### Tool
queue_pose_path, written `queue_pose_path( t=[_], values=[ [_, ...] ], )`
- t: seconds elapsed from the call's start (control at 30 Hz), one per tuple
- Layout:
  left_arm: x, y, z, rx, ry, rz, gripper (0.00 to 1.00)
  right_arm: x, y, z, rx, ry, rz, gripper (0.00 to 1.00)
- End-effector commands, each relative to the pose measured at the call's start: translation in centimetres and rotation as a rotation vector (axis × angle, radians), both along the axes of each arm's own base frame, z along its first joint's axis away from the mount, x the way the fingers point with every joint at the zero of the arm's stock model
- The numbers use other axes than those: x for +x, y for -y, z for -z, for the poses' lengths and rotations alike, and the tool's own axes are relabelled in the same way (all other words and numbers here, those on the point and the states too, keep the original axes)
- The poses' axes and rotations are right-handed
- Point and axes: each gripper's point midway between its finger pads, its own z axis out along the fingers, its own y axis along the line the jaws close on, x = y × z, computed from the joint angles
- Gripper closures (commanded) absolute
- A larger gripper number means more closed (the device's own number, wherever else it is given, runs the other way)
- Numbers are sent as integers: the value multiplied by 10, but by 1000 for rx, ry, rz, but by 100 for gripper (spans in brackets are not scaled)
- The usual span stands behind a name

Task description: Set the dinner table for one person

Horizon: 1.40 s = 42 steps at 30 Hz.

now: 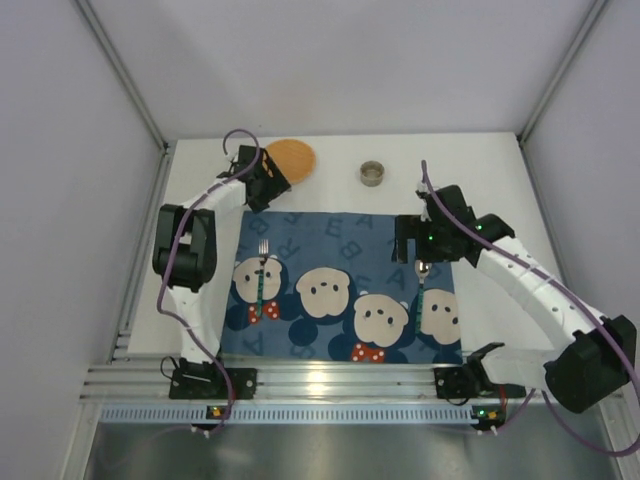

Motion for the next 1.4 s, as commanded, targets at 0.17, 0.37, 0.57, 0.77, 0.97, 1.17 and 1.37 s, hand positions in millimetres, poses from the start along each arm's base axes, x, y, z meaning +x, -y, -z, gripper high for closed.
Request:
queue_pose_path(
  t=[0.17, 0.37, 0.57, 0.77, 0.97, 1.17, 1.37],
  values=[
    [82, -22, -10, -162, 183, -174, 19, 30, 10, -25, 42, 30, 36, 0],
    [106, -19, 28, -223, 137, -169, 20, 62, 7, -17, 138, -45, 92, 0],
    [122, -15, 54, -288, 119, -178, 49, 111, -3, -9, 165, -55, 98, 0],
    [136, -21, 56, -375, 142, -172, 100, 170, -8, -9, 229, -53, 122, 2],
    [146, -18, 22, -447, 223, -103, 100, 208, -3, -6, 316, -62, 146, 2],
    [149, -4, -58, -552, 382, 50, 100, 259, 5, -3, 407, -27, 203, 2],
    [105, 12, -118, -541, 421, 206, 100, 308, -1, 12, 433, -11, 246, 3]
  ],
)
